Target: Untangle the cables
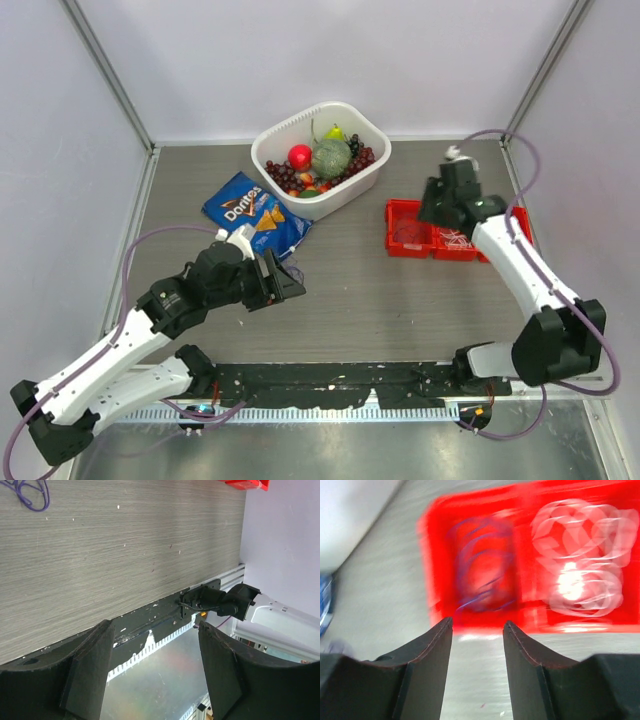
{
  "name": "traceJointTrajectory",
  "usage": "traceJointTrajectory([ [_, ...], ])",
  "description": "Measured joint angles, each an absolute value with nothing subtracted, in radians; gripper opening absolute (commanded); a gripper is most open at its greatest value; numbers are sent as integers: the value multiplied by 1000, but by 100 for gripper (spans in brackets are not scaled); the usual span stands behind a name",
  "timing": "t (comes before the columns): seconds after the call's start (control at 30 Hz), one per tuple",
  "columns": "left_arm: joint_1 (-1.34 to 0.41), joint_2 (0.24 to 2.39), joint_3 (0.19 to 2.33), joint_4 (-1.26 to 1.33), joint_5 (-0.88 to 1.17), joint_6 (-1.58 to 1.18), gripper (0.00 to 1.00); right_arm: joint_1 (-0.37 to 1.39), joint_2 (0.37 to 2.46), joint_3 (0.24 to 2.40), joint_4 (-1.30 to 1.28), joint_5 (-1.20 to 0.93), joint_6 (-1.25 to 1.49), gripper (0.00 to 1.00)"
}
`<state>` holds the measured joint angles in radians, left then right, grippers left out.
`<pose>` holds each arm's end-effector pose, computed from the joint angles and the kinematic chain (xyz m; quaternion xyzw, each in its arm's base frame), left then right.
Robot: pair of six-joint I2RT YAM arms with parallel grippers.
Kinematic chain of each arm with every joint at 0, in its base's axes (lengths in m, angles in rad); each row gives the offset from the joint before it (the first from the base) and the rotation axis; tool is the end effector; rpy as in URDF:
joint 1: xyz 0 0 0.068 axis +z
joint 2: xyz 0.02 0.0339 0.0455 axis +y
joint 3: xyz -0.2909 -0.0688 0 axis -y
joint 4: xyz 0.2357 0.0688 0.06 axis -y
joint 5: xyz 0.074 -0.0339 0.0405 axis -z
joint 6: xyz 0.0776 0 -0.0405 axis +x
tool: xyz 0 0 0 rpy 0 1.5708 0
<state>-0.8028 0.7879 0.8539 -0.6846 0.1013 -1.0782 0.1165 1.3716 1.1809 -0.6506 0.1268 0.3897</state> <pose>0.1119 -0.1272 0.3074 -0.0989 0.8824 -0.3963 0.2334 0.3049 0.0258 0.3003 0.1494 0.9206 0.0318 0.3595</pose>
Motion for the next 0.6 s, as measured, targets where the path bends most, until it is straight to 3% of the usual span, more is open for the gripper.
traceJointTrajectory([
  [0.17, -803, 747, 799, -669, 112, -1120, 71, 521, 1266, 1023, -523, 80, 440, 62],
  [0.33, -803, 729, 792, -669, 119, -1142, 71, 778, 1329, 945, -437, 51, 511, 64],
  [0.6, -803, 545, 756, -717, 88, -1196, 73, 895, 1575, 957, -273, -43, 606, 63],
])
